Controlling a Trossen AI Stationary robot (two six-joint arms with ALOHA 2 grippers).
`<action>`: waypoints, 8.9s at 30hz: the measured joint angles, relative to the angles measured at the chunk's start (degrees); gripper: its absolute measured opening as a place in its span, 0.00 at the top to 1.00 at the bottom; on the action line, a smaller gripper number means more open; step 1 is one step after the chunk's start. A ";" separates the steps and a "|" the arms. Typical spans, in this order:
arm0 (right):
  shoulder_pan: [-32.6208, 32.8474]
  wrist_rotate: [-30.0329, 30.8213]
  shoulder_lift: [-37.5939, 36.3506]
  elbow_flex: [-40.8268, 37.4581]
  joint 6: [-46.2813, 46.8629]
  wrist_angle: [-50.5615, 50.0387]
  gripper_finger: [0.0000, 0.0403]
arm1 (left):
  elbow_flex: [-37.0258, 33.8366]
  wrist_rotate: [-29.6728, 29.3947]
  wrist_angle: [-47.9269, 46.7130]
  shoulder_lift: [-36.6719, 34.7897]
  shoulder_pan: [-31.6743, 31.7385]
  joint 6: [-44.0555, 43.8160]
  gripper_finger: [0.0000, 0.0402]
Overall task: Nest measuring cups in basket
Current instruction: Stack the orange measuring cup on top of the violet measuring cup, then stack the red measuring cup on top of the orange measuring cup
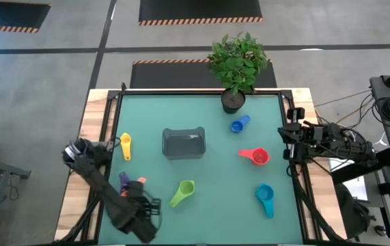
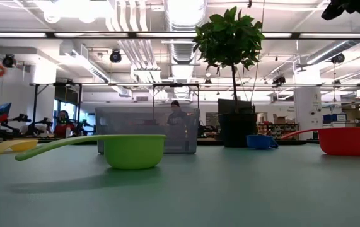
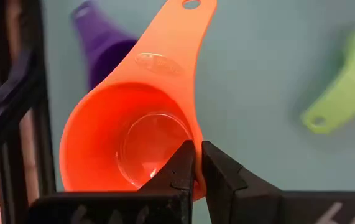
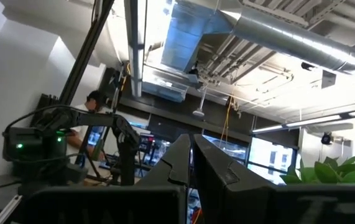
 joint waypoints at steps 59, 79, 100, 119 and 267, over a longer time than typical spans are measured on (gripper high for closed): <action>0.00 0.00 0.06 0.00 2.40 -1.99 0.98 | -4.32 -20.66 1.85 0.26 3.23 20.50 0.73; 0.00 0.01 0.06 0.00 1.97 -2.32 0.98 | -14.85 -12.79 11.94 -4.30 13.02 54.95 1.00; -0.01 0.04 0.06 -0.02 1.42 -4.16 0.98 | -46.18 -0.97 37.82 -24.64 18.93 48.17 1.00; -0.01 0.07 0.06 -0.02 0.79 -5.14 0.98 | -45.59 2.91 27.22 -24.33 18.78 45.41 1.00; 4.53 7.81 35.81 18.85 45.78 -39.95 0.98 | -48.25 -33.18 84.97 -50.56 25.77 155.63 1.00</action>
